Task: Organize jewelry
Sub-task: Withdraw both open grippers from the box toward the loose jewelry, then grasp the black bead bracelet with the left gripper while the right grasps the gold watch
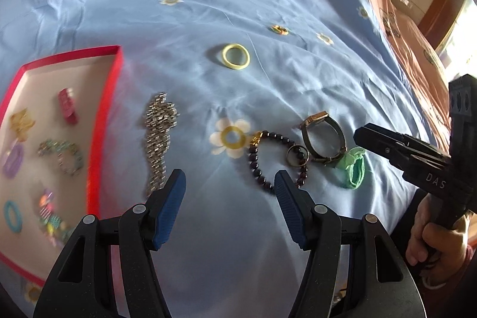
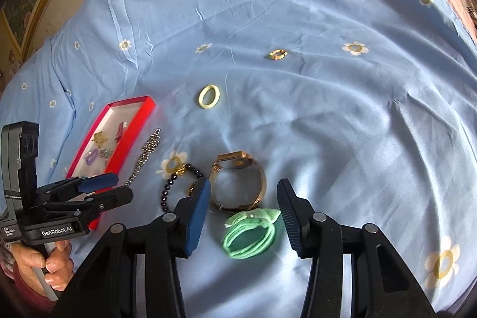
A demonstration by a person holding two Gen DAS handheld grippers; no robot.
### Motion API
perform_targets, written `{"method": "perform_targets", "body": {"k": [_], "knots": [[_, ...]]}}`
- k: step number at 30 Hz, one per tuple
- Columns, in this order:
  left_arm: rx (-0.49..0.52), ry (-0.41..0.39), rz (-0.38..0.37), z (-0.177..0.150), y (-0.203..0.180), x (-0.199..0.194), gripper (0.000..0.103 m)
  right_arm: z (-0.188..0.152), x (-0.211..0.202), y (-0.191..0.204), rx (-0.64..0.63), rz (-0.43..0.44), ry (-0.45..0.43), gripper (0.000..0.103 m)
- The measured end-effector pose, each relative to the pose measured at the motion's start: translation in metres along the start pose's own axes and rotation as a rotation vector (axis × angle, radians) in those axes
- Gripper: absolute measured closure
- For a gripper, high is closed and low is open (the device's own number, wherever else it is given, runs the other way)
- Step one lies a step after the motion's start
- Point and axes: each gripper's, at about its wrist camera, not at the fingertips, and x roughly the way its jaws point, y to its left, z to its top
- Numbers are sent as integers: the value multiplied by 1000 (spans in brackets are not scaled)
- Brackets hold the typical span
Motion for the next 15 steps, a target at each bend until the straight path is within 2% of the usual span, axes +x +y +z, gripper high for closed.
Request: {"method": "perform_targets", "body": {"k": [2,6,10,12,13,14,15], "knots": [[10,11,-1,3,-3,8,43,2,6,-2,-5,-9,14,62],[44,42,4,9,-11,27,47,5,18,-3,-19,-26,42,63],[80,71,11,9,-18,43,69,7,31,-4,-29,-37,68,66],[114,61,24,7,-23,45,79,6,38,-4,-34,-42,81,72],[130,57,23,6,-25,45,91,6,41,-3,-36,-44,86,73],[138,55,15,5,-26,45,96,5,43,-3,-41,-50,90,77],[143,51,16,5,-26,45,96,5,45,-2,-46,-57,92,83]]}}
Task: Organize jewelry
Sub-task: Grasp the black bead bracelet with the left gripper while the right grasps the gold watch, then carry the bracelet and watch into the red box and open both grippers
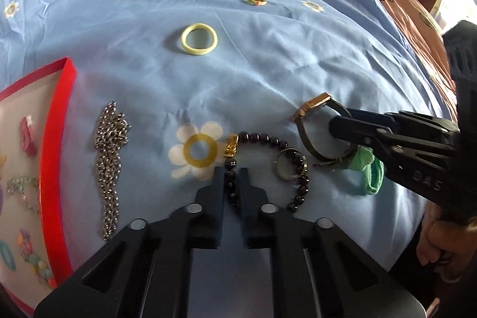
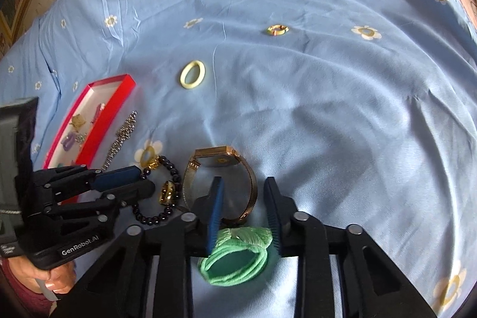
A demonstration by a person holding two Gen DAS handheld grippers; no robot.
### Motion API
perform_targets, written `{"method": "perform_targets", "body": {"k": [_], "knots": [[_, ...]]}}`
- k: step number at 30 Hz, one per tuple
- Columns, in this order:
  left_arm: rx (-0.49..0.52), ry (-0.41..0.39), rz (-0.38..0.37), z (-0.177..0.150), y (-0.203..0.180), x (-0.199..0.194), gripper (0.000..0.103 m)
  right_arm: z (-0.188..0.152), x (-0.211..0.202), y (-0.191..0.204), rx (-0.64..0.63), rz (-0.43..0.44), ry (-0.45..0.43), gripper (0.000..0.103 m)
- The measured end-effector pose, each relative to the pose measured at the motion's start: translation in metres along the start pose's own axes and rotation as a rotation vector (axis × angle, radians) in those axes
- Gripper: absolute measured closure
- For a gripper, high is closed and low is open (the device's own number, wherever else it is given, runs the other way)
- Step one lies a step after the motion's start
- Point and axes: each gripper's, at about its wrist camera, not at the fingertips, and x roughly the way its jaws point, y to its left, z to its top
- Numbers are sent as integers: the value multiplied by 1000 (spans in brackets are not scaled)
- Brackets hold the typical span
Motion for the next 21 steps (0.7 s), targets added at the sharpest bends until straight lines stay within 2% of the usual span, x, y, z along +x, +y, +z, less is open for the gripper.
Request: {"method": "perform_targets", "body": {"k": [2,5,21], "knots": [[1,-8,-1,-1,1,-1,96,0,2,1,-8,-15,0,94],[-15,-26,-9,-3,5,-8,96,1,0,2,-8,-10,-10,97],[-137,-174,-44,-21,46,-86,96,11,-26,43,-44,89,-79,97]]}}
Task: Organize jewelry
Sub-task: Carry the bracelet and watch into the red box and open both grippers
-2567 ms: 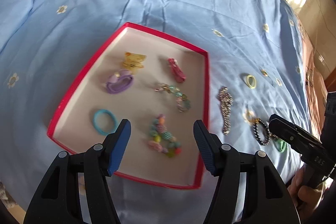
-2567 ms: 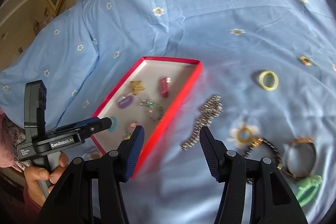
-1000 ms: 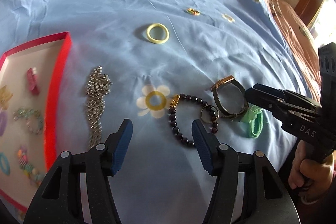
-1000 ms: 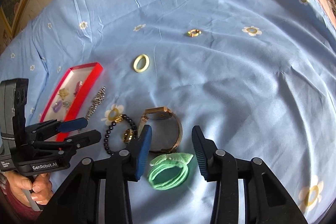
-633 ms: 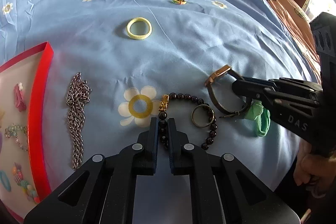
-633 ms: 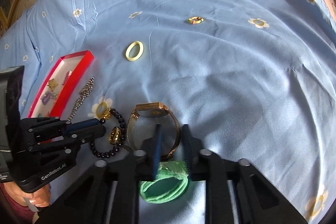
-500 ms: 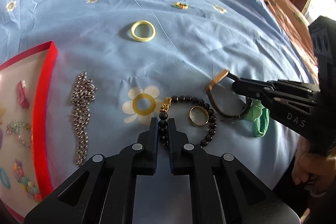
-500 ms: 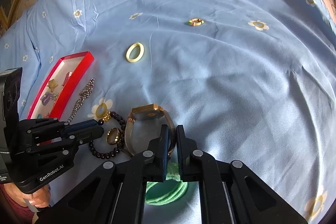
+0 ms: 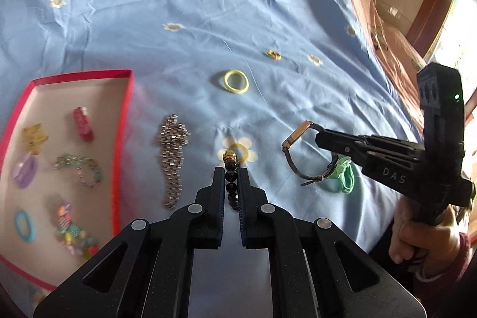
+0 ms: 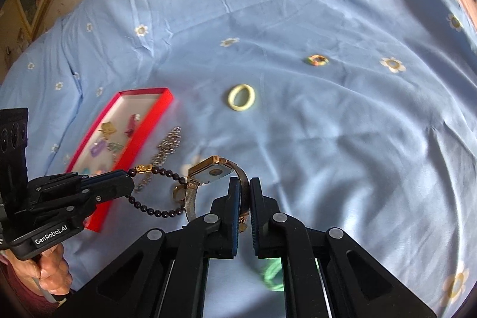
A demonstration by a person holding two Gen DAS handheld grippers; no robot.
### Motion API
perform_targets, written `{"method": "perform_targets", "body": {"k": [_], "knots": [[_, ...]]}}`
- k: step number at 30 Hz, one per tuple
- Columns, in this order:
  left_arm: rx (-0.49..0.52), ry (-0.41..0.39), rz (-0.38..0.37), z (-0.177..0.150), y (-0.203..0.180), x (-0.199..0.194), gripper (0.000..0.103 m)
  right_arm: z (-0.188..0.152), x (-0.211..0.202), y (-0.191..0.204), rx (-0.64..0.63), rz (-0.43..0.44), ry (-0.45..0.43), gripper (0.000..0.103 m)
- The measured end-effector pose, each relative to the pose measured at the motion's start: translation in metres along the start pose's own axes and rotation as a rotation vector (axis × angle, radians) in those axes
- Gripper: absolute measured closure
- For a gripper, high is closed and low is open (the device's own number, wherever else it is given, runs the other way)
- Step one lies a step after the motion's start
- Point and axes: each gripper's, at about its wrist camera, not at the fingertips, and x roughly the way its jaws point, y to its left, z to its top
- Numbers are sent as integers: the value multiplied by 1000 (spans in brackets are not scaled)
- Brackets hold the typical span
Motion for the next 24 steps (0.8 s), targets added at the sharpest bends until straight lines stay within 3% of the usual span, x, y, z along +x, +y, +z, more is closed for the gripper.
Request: {"method": "perform_targets", "body": {"k": [24], "knots": [[-192,-138,98,-22,96,-89,96,9,29,93,-106,151,32,97]]}}
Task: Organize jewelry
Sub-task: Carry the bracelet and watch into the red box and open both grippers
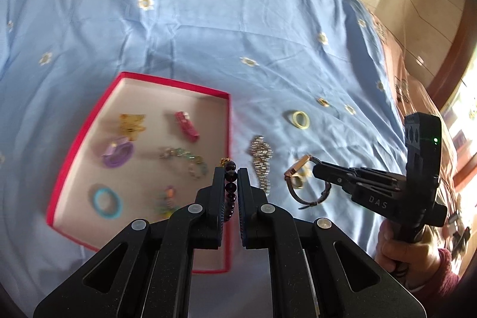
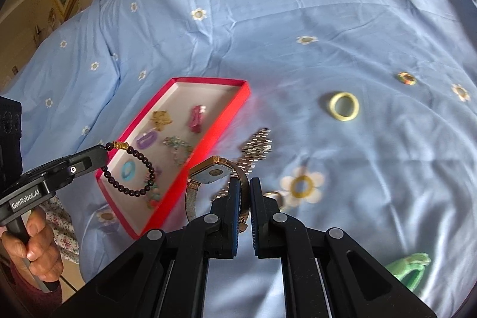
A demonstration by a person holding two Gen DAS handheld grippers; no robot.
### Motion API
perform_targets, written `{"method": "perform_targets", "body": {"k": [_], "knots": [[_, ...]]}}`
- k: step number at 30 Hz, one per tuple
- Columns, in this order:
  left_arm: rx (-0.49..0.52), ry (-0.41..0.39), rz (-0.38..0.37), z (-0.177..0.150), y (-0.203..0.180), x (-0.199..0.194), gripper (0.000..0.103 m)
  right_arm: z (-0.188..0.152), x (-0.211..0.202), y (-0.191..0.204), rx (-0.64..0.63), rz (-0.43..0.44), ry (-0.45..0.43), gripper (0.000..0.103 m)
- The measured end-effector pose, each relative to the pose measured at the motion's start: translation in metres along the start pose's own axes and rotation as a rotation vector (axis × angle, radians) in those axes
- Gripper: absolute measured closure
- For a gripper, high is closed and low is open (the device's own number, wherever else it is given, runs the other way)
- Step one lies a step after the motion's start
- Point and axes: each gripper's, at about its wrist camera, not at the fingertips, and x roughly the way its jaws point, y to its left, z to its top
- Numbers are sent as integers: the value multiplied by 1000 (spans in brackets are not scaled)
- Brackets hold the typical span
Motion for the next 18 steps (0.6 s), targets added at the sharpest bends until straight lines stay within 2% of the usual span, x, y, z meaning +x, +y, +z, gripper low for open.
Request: {"method": "perform_targets", "body": {"k": [8,18], "knots": [[-74,-3,39,-7,37,-6,96,6,20,34,-50,49,23,97],[-128,-9,41,-6,66,-5,96,14,50,72,-104,94,52,97]]}}
